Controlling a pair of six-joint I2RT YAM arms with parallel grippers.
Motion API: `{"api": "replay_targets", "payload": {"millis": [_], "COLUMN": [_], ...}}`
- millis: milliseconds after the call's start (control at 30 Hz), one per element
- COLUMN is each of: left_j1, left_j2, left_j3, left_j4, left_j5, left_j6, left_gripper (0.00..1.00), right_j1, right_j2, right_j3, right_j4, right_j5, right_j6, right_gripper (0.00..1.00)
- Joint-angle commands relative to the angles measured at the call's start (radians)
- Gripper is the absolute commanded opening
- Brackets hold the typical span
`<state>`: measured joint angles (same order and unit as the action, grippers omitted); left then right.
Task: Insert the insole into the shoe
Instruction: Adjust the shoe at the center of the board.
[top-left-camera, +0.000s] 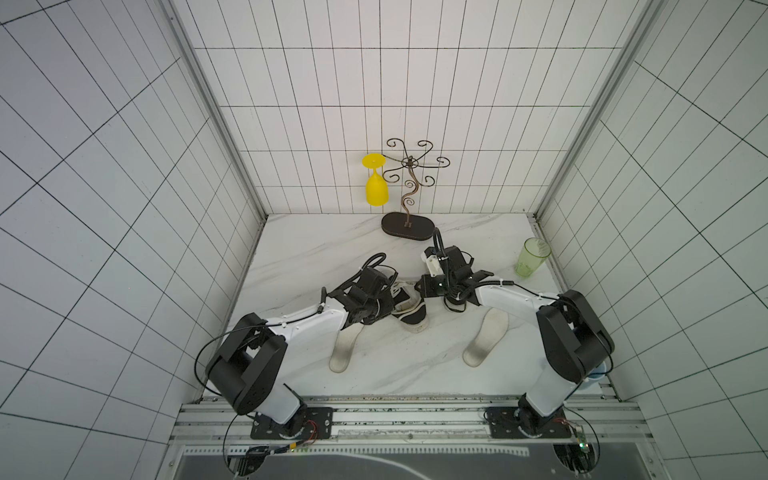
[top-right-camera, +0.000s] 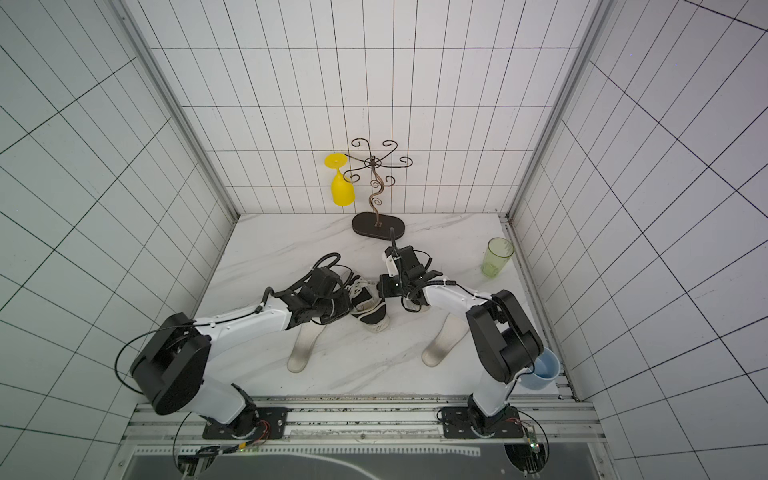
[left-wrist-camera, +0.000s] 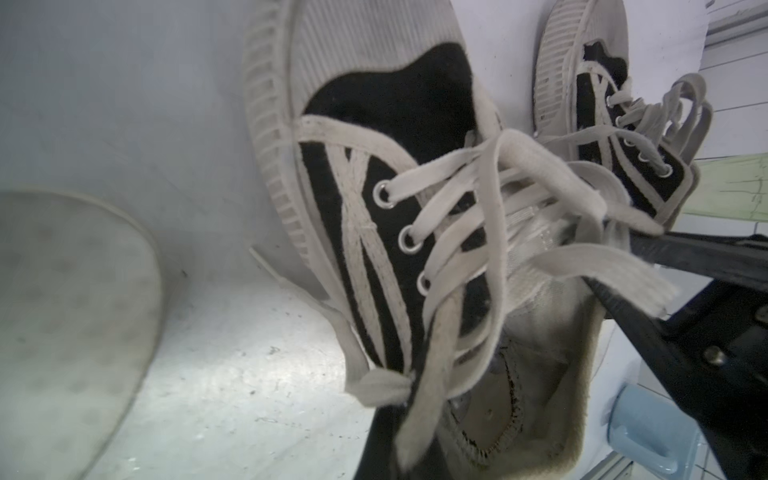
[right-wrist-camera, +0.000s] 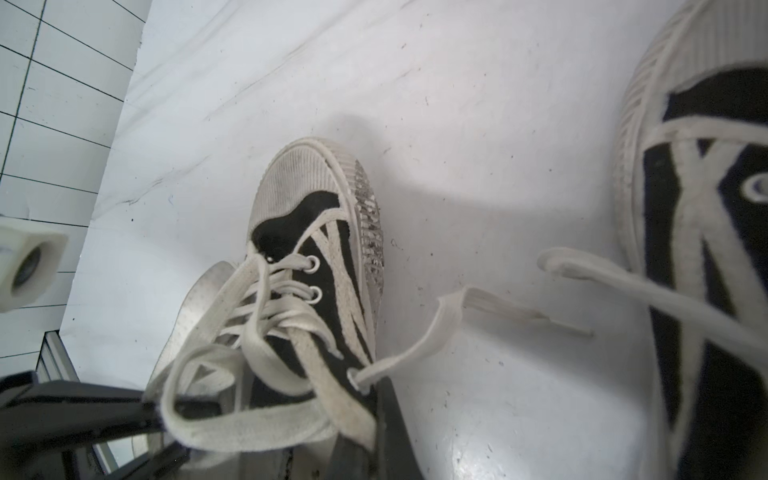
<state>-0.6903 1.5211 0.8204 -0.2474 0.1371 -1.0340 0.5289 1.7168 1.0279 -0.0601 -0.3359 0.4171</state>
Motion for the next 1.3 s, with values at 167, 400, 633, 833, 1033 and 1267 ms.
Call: {"api": "replay_targets", "payload": {"millis": [167, 400, 633, 833, 1033, 1267], "left_j1": [-0.068, -0.078, -0.081, -0.089, -0.091, -0.103], "left_j2": [-0.006, 0.076, 0.043, 0.007, 0.104, 0.228], "left_j3": [-0.064, 0.188, 0.295, 0.409, 0.506, 0.553], "left_j4": [-0.004, -0.299, -0.474, -0.534, -0.471, -0.450], "left_j5": [-0.012, -0.045, -0.076, -0.149, -0.123, -0.151], "left_j6": [-0.183, 0.071, 0.295, 0.524, 0.761, 0.901], "left_gripper": [0.01, 0.30, 0.37, 0.35, 0.28, 0.26], "right_j1": [-0.052, -0.029, -0.010, -0.005, -0.006, -0.012], "right_j2": [0.034, -0.035, -0.042, -0.081, -0.109, -0.096], "right_j3": [-0.088, -0.127, -0.141, -0.125, -0.126, -0.157], "right_j4": [0.114, 0.161, 0.160, 0.114, 0.040, 0.055], "right_j5": [0.028, -0.019, -0.040, -0.016, 0.013, 0.019], "right_j6": [-0.039, -0.089, -0.106, -0.097, -0.082, -0.055], "right_gripper": [0.00, 0.06, 0.21, 0.35, 0.35, 0.29]}}
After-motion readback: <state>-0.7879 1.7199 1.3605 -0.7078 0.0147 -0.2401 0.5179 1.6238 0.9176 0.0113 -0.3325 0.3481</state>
